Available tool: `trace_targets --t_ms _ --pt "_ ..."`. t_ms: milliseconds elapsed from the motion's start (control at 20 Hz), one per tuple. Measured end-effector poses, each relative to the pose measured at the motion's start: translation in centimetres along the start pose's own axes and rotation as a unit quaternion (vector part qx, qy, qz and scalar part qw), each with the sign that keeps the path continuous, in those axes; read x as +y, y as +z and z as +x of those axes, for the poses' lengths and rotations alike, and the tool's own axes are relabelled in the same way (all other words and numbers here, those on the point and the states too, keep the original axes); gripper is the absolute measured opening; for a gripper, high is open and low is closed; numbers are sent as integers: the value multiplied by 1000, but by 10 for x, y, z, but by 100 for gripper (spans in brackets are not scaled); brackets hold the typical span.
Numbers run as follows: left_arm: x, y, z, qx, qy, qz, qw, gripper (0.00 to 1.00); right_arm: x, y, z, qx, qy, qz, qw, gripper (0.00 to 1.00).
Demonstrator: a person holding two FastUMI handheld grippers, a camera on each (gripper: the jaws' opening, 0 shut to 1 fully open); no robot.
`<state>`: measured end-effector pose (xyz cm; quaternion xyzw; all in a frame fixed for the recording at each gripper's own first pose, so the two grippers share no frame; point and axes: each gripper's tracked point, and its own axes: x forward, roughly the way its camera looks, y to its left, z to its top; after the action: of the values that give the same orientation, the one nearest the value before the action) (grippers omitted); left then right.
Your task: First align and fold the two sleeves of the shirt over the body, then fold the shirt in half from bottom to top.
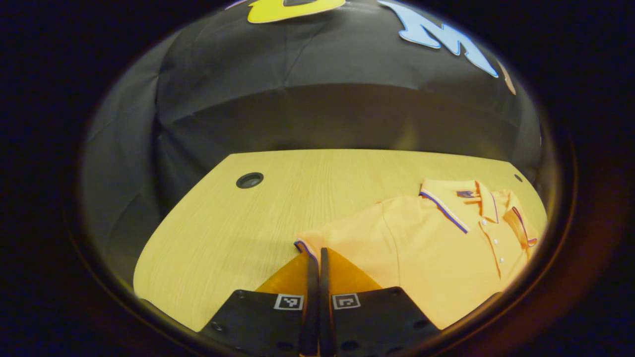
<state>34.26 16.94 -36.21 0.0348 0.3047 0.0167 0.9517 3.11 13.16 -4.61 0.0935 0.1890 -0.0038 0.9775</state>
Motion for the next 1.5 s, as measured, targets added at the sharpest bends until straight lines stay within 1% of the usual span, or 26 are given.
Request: trace_targets --t_ms 100,250,450,600,800,1000,1050,1100,1200,1250,1300,1350,1400,1450,1500 --pt "-1 4 -5 -9 5 6 1000 7 -7 -2 -1 1 -8 0 1000 84" --pt "-11 20 -21 -33 -1 8 999 7 -17 -3 -6 -2 -19 1 1000 84" --pt "-48 42 -44 -54 -31 12 998 7 -26 -6 -5 1 -20 7 1000 84" --pt "-80 50 -53 -58 -51 23 997 7 -31 -8 -4 3 -17 10 1000 84" --pt "-113 44 -54 -45 -69 38 996 8 -41 -12 -10 2 -24 9 1000 84" --pt "-135 31 -46 -26 -83 51 995 10 -54 -22 -14 10 -45 19 999 84" --pt "-140 30 -45 -22 -88 53 994 14 -57 -26 -14 12 -52 20 998 84" --pt "-146 29 -44 -19 -97 53 994 15 -60 -28 -13 13 -60 22 998 84" --pt "-154 26 -43 -14 -109 56 992 21 -64 -31 -14 15 -72 22 997 84" --pt "-159 24 -45 -13 -119 53 991 22 -65 -34 -12 15 -77 21 997 84" --pt "-160 26 -51 -13 -121 50 991 20 -66 -36 -10 17 -79 20 997 84" --pt "-162 28 -52 -16 -125 47 991 29 -65 -39 -7 19 -79 16 997 84" --pt "-163 30 -57 -17 -129 45 990 44 -66 -40 -5 19 -78 10 997 84" --pt "-164 31 -63 -19 -132 42 990 51 -66 -40 -3 17 -75 4 997 84" --pt "-164 33 -70 -20 -135 38 990 54 -65 -40 -1 15 -69 -2 997 84"
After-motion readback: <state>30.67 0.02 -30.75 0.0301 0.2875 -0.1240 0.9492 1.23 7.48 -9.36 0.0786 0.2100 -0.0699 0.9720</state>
